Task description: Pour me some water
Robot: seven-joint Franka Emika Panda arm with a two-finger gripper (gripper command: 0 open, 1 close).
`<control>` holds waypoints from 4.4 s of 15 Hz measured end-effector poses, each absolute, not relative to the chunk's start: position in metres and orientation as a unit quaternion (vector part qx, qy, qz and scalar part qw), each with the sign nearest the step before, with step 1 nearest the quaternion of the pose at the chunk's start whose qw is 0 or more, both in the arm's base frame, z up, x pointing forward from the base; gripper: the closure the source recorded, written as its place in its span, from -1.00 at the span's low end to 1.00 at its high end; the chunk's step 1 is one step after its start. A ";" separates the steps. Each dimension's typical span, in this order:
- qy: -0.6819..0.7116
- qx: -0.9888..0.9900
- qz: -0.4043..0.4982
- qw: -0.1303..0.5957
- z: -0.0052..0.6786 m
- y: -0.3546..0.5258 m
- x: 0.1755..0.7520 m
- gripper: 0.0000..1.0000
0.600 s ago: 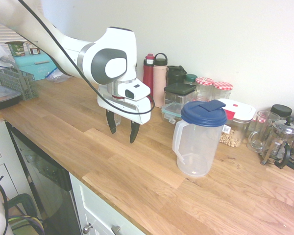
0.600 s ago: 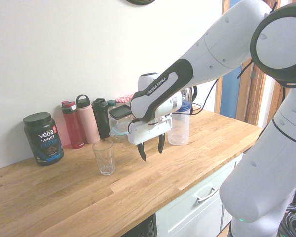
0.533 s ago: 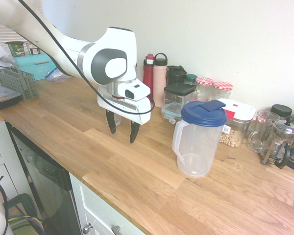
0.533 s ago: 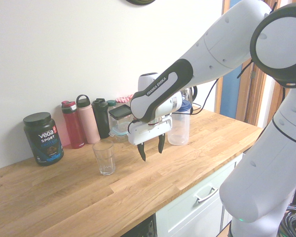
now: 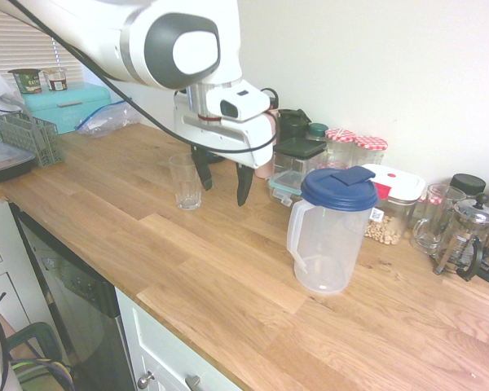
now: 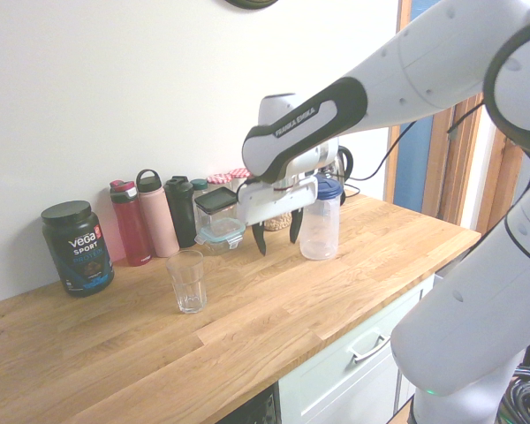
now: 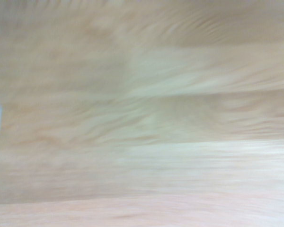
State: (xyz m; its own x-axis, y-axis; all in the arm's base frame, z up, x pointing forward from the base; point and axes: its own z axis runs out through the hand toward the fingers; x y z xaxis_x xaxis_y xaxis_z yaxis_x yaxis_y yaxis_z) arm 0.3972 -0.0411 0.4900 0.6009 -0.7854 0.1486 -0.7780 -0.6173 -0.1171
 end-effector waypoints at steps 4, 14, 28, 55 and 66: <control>0.474 -0.871 -0.129 0.014 0.525 -0.087 0.361 -1.00; 0.505 -0.847 -0.164 0.023 0.481 -0.158 0.376 -1.00; 0.528 -0.830 -0.175 0.033 0.465 -0.187 0.393 1.00; 0.256 -0.954 -0.157 0.001 0.585 -0.062 0.368 1.00; -0.032 -0.993 -0.025 -0.109 0.571 0.070 0.444 1.00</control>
